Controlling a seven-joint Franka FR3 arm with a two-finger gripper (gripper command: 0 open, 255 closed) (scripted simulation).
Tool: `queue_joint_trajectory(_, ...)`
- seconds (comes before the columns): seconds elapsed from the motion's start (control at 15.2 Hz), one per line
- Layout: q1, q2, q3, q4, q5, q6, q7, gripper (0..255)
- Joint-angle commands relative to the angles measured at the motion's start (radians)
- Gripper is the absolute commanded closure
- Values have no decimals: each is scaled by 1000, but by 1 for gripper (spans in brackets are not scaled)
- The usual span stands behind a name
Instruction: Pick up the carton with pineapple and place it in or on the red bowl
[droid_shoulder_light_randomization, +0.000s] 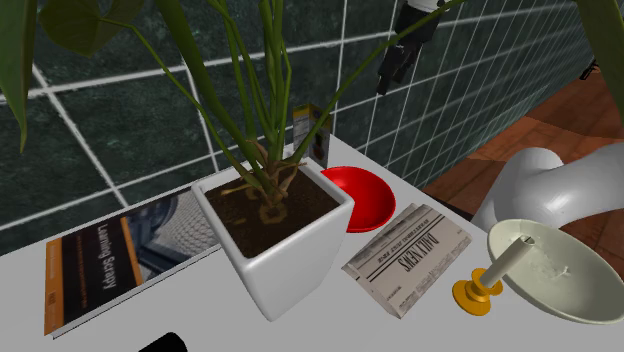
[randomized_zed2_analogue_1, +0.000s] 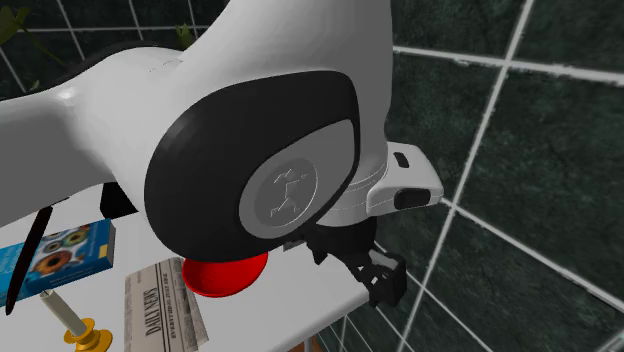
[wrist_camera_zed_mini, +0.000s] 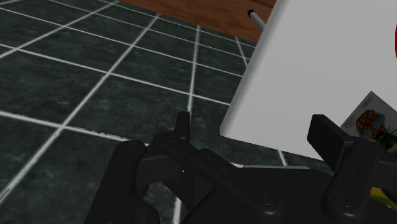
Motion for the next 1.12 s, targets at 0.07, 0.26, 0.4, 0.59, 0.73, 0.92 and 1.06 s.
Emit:
queue_joint_trajectory(0.07, 1, 32, 24, 25, 11, -9, 34, 0)
queue_joint_trajectory(0.26, 1, 134, 93, 107, 41, -35, 135, 0)
queue_joint_trajectory(0.4, -1, 208, 137, 169, 55, -54, 202, 0)
queue_joint_trajectory(0.59, -5, 325, 200, 273, 70, -84, 305, 0)
queue_joint_trajectory(0.73, -7, 409, 240, 349, 73, -106, 375, 0)
queue_joint_trajectory(0.92, -6, 544, 296, 474, 68, -143, 483, 0)
queue_joint_trajectory(1.06, -1, 629, 326, 555, 59, -167, 548, 0)
